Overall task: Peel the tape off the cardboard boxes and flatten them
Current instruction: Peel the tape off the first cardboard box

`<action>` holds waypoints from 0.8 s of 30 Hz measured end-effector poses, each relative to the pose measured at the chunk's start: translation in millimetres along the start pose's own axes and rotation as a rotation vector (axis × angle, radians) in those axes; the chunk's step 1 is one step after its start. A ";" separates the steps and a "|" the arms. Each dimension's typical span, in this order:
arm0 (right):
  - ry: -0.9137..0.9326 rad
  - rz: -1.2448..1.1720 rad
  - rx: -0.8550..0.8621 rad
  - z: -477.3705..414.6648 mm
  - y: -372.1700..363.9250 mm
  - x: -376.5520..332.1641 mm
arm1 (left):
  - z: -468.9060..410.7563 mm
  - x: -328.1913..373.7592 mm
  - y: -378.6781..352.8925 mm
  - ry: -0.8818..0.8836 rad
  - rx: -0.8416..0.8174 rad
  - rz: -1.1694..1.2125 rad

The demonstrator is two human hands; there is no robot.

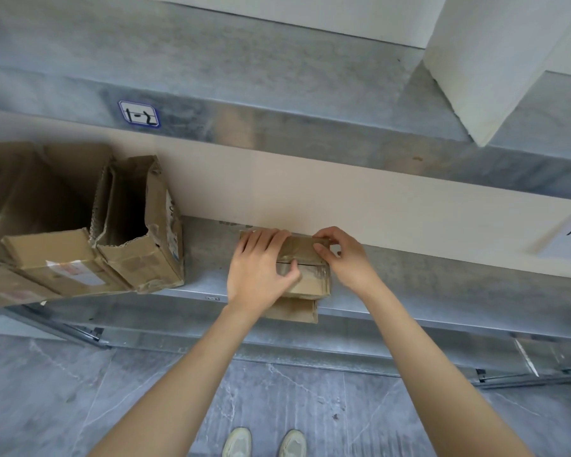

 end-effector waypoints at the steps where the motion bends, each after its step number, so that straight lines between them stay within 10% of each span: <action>1: 0.010 0.027 -0.001 -0.2 1.0 -1.1 | 0.1 0.1 0.0 0.001 -0.005 0.001; 24: 0.041 0.136 0.133 -1.9 1.1 -5.6 | -3.3 -2.9 -3.8 0.006 -0.016 0.037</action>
Point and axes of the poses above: each hand's wrist, its own z-axis away from the middle knuckle, its own y-axis out of the back of the hand, x = y × z, the point moved 2 cm from there along -z, towards the middle knuckle, and after that the axes turned 2 degrees about -z, right-handed, at the moved point
